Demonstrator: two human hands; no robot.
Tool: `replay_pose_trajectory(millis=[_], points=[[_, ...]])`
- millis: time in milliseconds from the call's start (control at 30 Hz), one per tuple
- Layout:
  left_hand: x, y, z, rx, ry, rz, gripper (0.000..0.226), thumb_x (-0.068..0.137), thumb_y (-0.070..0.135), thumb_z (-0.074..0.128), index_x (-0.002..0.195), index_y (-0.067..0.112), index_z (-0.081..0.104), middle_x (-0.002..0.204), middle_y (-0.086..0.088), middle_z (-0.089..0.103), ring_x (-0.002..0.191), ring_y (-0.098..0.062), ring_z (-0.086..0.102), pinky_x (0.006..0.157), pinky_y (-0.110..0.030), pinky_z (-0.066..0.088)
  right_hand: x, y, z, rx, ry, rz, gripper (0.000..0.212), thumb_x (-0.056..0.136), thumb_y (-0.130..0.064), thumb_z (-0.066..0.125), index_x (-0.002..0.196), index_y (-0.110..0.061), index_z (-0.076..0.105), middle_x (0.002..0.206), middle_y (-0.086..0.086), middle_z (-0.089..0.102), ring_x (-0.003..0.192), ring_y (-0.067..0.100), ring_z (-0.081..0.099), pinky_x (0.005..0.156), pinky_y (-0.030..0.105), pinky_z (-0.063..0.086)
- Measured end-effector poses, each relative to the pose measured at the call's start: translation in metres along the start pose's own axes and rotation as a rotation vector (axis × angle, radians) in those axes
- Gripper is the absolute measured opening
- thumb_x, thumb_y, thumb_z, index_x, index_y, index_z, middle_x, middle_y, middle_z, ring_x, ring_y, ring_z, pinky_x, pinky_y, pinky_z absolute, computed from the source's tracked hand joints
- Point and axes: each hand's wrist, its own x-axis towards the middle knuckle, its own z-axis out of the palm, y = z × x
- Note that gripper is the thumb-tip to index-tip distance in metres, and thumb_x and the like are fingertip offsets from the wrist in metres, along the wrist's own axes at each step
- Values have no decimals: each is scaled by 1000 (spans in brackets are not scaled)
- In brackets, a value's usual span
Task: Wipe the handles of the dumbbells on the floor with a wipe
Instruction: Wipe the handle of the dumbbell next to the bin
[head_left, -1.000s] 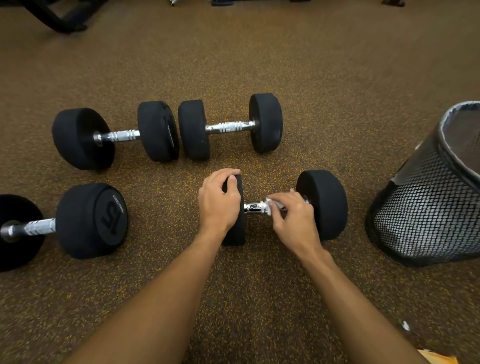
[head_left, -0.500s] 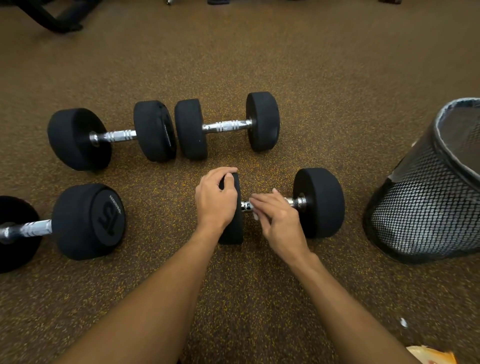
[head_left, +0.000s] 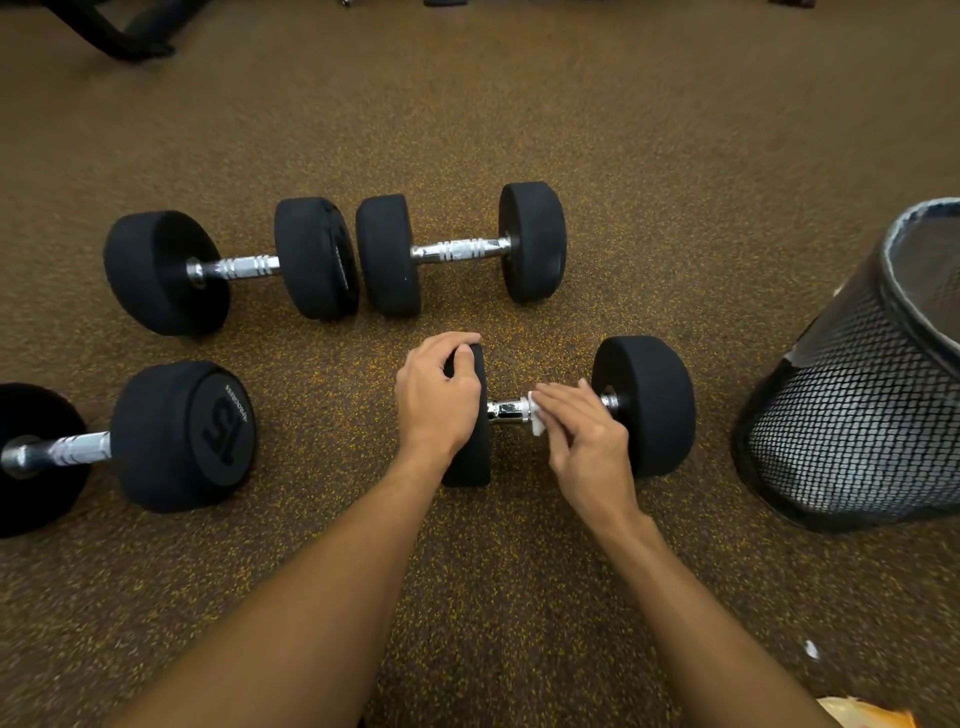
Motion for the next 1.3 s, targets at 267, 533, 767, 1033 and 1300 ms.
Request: replay_pose_trajectory(millis=[267,533,767,1033,1300], points=[[3,-4,3,-15,15,39,30,102,26,52,112,29,80,120,14,73,119,-9,61,111,-39,46,2,-6,7,24,-76,-96,28,96,-4,74,124,-7,77,129,5,75,123,13,68,125,47,38],[4,-5,3,-14,11,21,29,104,25,53,113,29,80,120,15,72,119,-8,62,111,-40,47,9,-19,21,-22,-135,-89,28,96,-3,73,124,-5,77,128,7,75,121,16,68,128,42,32],[2,-4,2,-2,15,15,28,105,25,53,115,30,79,122,16,71,118,-4,59,112,-37,47,6,-4,6,1,-27,-31,27,96,-6,76,123,-8,78,125,3,77,118,10,69,123,48,39],[2,-3,2,-9,7,11,28,105,26,53,115,31,79,121,17,71,120,-6,59,111,-41,47,7,-13,8,-1,-84,-49,26,96,-8,76,122,-9,78,123,2,77,118,10,69,127,40,35],[2,-2,2,-12,7,11,28,105,25,53,114,31,79,121,17,71,119,-7,60,111,-43,47,27,-25,22,-100,-192,68,20,104,-20,65,115,-13,79,110,-2,79,99,14,69,124,47,34]])
